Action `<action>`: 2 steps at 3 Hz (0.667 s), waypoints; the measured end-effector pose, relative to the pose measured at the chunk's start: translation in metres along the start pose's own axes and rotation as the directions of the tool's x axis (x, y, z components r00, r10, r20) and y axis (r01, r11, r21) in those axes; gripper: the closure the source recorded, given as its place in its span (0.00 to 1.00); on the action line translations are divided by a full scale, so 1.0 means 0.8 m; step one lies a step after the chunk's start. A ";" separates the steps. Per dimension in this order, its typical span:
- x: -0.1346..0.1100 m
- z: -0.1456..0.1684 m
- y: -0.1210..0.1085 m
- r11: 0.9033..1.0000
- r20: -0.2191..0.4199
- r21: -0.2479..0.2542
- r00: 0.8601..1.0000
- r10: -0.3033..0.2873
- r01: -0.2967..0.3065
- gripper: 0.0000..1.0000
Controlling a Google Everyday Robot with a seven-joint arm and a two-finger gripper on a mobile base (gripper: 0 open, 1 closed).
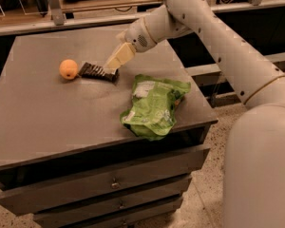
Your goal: Move rxbar chocolate near orange
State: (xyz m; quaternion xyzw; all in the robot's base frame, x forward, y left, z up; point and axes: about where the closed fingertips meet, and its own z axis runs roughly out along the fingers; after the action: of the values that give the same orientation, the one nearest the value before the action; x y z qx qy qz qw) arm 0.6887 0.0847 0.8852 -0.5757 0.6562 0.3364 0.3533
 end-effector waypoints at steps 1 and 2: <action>0.009 -0.048 -0.015 0.993 -0.042 0.065 0.995 -0.092 0.094 0.00; 0.009 -0.051 -0.017 0.989 -0.047 0.066 0.991 -0.128 0.131 0.00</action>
Offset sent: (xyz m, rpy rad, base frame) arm 0.0085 -0.0377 0.0139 -0.0516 -0.1094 -0.0064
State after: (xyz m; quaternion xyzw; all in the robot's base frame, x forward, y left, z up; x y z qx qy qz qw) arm 0.6982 0.0453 0.9000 -0.6116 0.6361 0.2774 0.3800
